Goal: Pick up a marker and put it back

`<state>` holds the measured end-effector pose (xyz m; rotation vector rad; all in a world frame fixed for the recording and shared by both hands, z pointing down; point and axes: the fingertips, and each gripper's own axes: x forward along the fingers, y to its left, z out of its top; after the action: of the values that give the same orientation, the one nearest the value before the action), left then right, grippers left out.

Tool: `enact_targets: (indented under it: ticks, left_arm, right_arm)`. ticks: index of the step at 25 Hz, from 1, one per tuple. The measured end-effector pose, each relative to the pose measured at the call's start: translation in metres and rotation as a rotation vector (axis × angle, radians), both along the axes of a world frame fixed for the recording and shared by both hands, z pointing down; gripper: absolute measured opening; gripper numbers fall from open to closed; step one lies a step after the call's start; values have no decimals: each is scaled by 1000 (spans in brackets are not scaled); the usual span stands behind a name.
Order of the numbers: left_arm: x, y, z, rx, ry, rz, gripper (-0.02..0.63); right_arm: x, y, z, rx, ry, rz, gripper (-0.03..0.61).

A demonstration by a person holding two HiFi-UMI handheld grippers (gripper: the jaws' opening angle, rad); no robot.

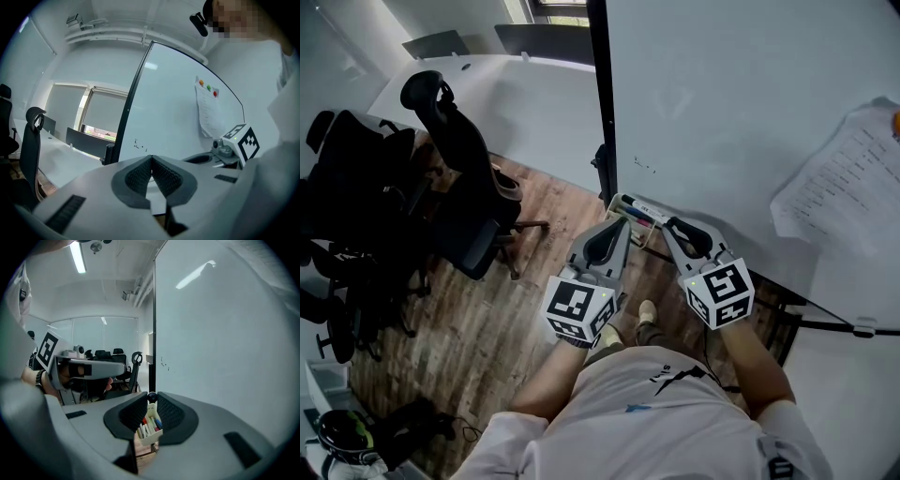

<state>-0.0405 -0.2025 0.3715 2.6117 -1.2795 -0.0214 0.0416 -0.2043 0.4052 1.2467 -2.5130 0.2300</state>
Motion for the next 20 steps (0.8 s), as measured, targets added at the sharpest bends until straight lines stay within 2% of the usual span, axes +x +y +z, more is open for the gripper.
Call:
enact_targets:
  ticks: [20]
  left_arm:
    - [-1, -5, 37, -73, -28, -30, 12]
  right_arm:
    - [-3, -17, 48, -68, 4, -26, 72]
